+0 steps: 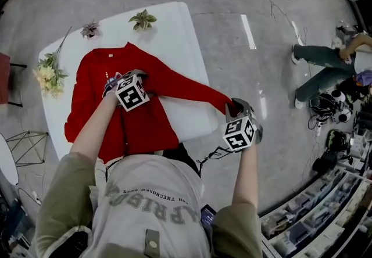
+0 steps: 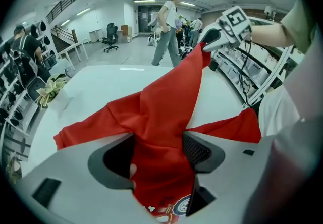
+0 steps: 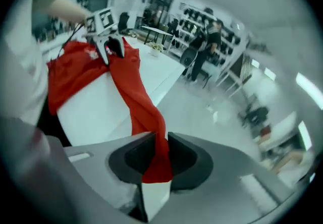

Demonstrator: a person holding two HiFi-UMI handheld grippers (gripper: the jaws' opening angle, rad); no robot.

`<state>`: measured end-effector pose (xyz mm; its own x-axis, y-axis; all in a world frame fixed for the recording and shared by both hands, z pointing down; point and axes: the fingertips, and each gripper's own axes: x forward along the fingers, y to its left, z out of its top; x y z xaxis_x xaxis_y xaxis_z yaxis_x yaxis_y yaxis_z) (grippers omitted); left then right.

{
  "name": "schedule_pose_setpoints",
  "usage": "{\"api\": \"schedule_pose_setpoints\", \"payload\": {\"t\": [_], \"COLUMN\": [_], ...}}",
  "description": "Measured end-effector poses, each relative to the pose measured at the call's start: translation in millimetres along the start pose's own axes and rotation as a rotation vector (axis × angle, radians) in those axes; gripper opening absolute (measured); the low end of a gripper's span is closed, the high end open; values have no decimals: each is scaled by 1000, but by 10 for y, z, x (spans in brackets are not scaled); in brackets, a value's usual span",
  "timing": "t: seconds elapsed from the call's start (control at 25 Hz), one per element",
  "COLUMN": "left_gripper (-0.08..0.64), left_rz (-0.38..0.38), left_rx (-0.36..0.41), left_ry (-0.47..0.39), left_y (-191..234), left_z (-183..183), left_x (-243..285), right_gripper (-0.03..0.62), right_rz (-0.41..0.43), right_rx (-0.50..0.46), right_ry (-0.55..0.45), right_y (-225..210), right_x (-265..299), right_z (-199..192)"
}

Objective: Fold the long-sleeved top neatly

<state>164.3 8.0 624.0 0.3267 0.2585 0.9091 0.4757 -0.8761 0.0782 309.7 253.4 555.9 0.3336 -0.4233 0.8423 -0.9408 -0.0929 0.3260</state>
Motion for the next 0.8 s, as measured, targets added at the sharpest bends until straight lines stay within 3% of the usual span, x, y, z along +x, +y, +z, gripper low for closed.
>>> {"api": "schedule_pose_setpoints", "payload": {"t": [0.08,0.16,0.24,0.4,0.48,0.56,0.68,0.8], "left_gripper": [318,323,325,325,325,325,325,325], "left_rz": [-17,-26,-31,-40,-37,-31,-22,-29], "left_rx": [-11,-1,15,32,38,44,56,79], "left_ry": [4,20,29,34,42,52,37,-16], "left_y": [0,7,7,-4,13,15,-61,-277], "left_z": [-22,-59,-74,-75,-97,-111,-33,184], "left_x": [36,46,40,44,43,20,-59,-158], "right_gripper": [75,77,77,78,111,298,324,324], "right_rz": [-185,-240,-211,-126,-36,94,219,277], "right_rx": [-219,-347,-361,-270,-190,-58,244,591], "right_ry": [-61,-101,-102,-71,-38,11,-24,-129], "right_y": [20,259,556,950,1090,1192,1106,843], "right_x": [-186,-270,-254,-213,-163,-133,-277,-487], "right_z": [85,65,-109,-494,-627,-735,-702,-621]}}
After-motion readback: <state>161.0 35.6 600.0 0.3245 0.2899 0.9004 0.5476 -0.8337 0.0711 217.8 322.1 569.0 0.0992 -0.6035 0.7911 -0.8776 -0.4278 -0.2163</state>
